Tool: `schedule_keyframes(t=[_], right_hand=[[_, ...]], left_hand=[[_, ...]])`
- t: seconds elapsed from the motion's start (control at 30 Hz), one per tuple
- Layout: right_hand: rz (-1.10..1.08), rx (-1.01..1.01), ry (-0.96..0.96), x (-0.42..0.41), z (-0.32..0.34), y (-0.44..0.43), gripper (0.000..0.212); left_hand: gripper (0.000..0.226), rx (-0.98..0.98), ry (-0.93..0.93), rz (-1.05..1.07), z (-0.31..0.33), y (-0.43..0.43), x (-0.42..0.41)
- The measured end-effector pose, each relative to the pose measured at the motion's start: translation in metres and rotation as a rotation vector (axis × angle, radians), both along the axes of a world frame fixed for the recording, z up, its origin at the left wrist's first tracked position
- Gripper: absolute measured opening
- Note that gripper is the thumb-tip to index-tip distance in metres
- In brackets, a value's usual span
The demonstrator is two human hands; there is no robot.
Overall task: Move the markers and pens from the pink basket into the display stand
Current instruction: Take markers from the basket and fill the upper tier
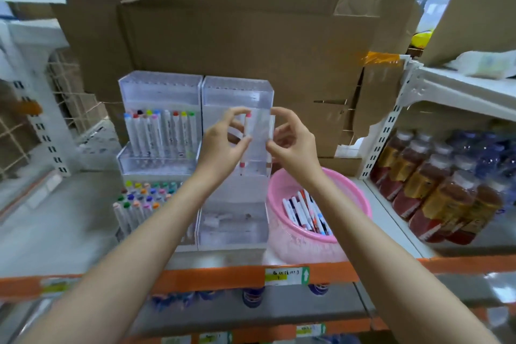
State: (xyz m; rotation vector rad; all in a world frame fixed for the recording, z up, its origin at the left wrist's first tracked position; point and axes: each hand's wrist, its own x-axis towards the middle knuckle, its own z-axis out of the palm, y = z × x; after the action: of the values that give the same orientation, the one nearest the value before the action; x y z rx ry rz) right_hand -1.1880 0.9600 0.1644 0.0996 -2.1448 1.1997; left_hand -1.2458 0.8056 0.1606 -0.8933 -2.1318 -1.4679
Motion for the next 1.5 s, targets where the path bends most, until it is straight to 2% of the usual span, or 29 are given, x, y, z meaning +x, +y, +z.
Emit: schedule_keyframes(t=[0.27,0.53,0.83,1.1,1.3,1.5], right_hand=[[0.119,-0.026,0.043,-0.047,0.017,-0.081,0.055],[0.003,-0.008,0.14,-0.089,0.018,-0.133,0.055],[-0.073,-0.016,0.177,-0.116,0.011,-0.154,0.054],[-0.146,0.041,0.25,-0.12,0.006,-0.156,0.049],[-0.145,0.007,0.206,-0.124,-0.001,-0.163,0.048],[-0.182,0.059,0.235,-0.131,-0.003,-0.169,0.046]], left_hand=[[0.041,0.067,0.001,0.076,0.024,-0.082,-0.022],[0.038,0.125,0.026,0.102,0.034,-0.135,-0.059],[0.038,0.142,0.076,-0.019,0.035,-0.141,-0.084],[0.034,0.068,0.076,-0.089,0.027,-0.139,-0.105],[0.029,0.088,0.094,-0.108,0.023,-0.143,-0.107],[0.027,0.072,0.104,-0.099,0.023,-0.147,-0.114]])
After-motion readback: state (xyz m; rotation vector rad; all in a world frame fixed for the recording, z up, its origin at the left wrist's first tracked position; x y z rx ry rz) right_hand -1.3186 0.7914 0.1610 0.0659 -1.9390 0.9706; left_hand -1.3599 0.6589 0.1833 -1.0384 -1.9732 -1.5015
